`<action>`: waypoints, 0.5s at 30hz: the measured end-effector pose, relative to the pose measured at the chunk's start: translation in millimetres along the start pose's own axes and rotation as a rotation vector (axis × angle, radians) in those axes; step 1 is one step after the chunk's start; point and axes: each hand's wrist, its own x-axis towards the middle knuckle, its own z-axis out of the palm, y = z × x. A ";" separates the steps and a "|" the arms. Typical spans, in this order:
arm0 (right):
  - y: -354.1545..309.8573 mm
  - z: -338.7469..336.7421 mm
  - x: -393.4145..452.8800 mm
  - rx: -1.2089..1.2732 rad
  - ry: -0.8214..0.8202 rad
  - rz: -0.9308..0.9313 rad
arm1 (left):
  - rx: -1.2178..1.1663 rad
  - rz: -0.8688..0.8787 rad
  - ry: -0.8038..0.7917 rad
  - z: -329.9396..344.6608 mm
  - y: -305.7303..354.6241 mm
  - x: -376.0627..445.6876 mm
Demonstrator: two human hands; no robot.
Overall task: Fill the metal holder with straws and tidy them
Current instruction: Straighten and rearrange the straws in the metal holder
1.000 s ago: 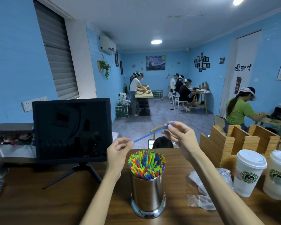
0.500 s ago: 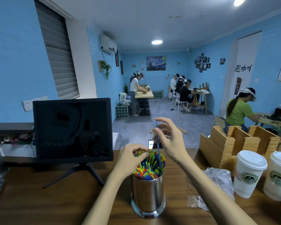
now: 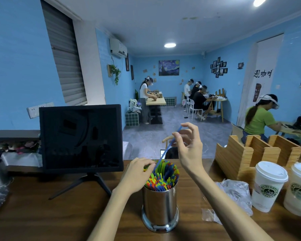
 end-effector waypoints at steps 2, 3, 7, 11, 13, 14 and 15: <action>-0.1 -1.7 -1.0 0.025 0.011 0.008 | -0.025 -0.006 -0.008 -0.5 -1.6 -0.9; -1.2 -1.9 -0.2 0.044 0.025 0.011 | -0.041 -0.010 -0.004 -0.4 -3.3 -1.1; -2.1 0.9 2.2 0.059 0.049 -0.034 | -0.050 -0.029 0.030 0.2 -8.2 -1.8; 10.3 -1.5 -3.3 -0.121 0.000 -0.104 | -0.057 -0.029 0.028 0.7 -9.5 -4.6; 19.9 -2.9 -9.7 -0.192 -0.082 -0.101 | -0.049 -0.036 0.025 1.5 -11.7 -4.2; 24.6 -2.9 -13.3 -0.213 -0.143 -0.085 | -0.043 -0.044 0.031 1.8 -12.6 -3.8; 29.4 -2.2 -17.3 -0.242 -0.221 -0.063 | -0.034 -0.054 0.042 2.0 -13.1 -3.4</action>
